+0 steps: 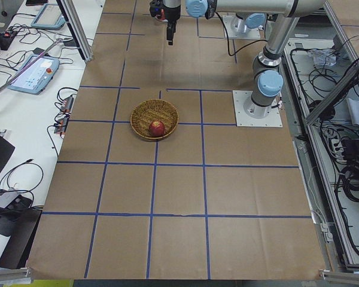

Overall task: Transfer apple from basket to plate
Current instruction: 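Carry the apple with the right gripper over the white plate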

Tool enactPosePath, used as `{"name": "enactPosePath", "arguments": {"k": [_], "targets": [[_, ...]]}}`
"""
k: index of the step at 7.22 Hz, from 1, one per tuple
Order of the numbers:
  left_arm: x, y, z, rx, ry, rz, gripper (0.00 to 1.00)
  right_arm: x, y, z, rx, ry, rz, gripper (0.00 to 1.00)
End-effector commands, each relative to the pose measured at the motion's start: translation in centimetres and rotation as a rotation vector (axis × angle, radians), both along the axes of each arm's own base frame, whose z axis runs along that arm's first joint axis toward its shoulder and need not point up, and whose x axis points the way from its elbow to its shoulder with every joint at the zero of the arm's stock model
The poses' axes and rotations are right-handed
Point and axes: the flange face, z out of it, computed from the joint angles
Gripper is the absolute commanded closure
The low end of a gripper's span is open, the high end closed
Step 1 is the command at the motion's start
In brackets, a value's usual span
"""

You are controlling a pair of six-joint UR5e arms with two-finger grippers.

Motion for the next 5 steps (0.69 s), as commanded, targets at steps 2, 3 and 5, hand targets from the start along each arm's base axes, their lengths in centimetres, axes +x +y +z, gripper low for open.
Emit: {"name": "enactPosePath", "arguments": {"k": [2, 3, 5], "targets": [[0.0, 0.0, 0.0, 0.000, 0.001, 0.000, 0.01, -19.3, 2.3, -0.5, 0.027, -0.007, 0.054, 0.48], [0.0, 0.0, 0.0, 0.000, 0.001, 0.000, 0.01, -23.1, 2.7, -1.6, 0.030, -0.026, 0.057, 0.49], [0.0, 0.0, 0.0, 0.001, 0.001, 0.002, 0.01, -25.3, 1.1, -6.2, -0.024, -0.028, 0.088, 0.48]]}}
